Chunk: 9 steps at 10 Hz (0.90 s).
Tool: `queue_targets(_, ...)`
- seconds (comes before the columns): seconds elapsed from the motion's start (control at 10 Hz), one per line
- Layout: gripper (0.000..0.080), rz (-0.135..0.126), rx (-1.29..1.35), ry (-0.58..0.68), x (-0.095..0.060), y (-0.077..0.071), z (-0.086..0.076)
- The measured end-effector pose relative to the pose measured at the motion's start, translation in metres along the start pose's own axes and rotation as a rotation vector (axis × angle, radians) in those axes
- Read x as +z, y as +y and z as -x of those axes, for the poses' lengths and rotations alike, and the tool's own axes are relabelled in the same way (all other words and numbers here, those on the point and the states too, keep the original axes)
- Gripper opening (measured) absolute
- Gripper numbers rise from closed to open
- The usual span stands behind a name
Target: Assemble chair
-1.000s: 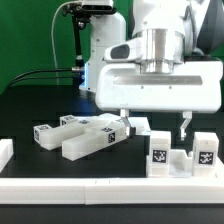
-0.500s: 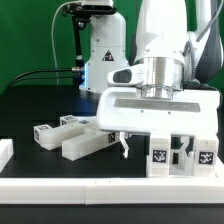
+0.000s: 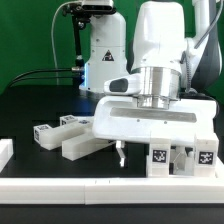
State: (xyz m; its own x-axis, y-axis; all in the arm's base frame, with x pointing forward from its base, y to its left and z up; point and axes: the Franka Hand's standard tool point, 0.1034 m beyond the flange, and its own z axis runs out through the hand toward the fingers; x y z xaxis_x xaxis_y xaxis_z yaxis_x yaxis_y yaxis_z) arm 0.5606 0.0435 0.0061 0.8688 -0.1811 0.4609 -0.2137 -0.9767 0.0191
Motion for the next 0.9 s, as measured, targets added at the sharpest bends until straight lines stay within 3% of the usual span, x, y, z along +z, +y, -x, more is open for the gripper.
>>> queue_targets(0.1,0.0389,0.000,0.000,0.000,0.0000,0.0000,0.0000)
queue_targets(0.2,0.0389,0.000,-0.001,-0.001,0.0001,0.0001,0.0001)
queue_targets(0.4,0.0072,0.002,0.000,-0.001,0.0002,0.0013,0.0000)
queue_targets(0.9,0.0037,0.004,0.001,0.000,0.0002,0.0027,-0.0009)
